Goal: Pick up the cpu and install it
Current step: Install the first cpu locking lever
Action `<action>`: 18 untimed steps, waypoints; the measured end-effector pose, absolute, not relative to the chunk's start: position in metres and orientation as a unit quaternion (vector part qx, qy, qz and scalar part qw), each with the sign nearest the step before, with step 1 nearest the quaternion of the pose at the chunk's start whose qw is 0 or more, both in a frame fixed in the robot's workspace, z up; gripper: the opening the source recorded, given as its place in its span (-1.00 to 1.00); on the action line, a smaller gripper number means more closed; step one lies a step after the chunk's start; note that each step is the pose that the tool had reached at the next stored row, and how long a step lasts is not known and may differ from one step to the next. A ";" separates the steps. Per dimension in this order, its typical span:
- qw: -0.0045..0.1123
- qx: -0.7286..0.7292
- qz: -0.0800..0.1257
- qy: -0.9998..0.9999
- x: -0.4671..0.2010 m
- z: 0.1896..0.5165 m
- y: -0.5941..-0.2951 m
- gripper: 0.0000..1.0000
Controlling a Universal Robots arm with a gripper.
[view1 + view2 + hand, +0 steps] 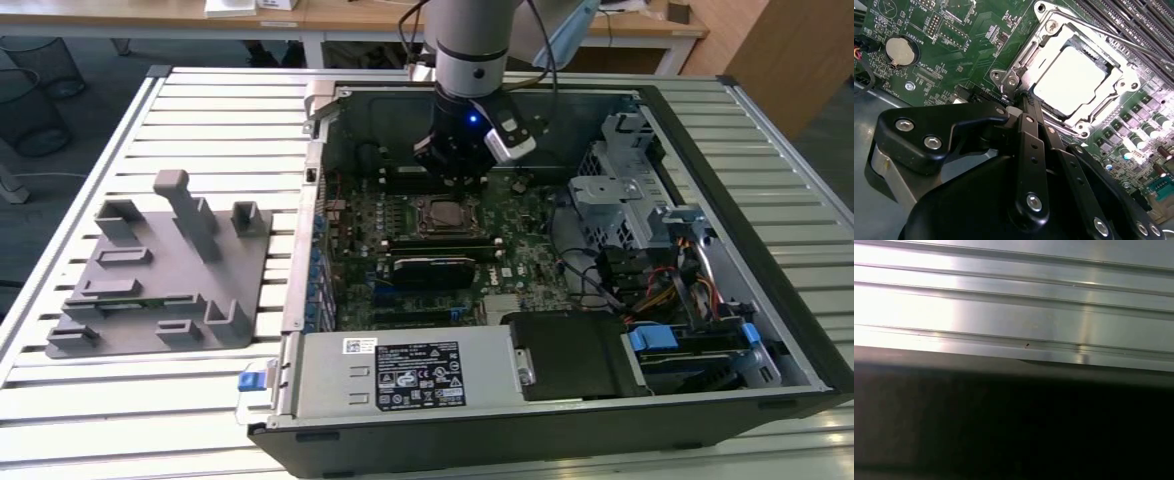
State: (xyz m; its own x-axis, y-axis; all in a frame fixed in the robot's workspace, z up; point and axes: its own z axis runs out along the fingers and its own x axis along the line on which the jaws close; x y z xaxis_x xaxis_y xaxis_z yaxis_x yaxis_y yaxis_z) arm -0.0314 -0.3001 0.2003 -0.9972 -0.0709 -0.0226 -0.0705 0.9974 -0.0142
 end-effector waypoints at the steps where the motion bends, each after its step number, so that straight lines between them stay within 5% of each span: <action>1: 0.011 -0.035 -0.007 0.999 -0.031 0.201 -0.300 -0.79; 18: 0.011 -0.035 -0.004 0.999 -0.031 0.201 -0.306 -0.79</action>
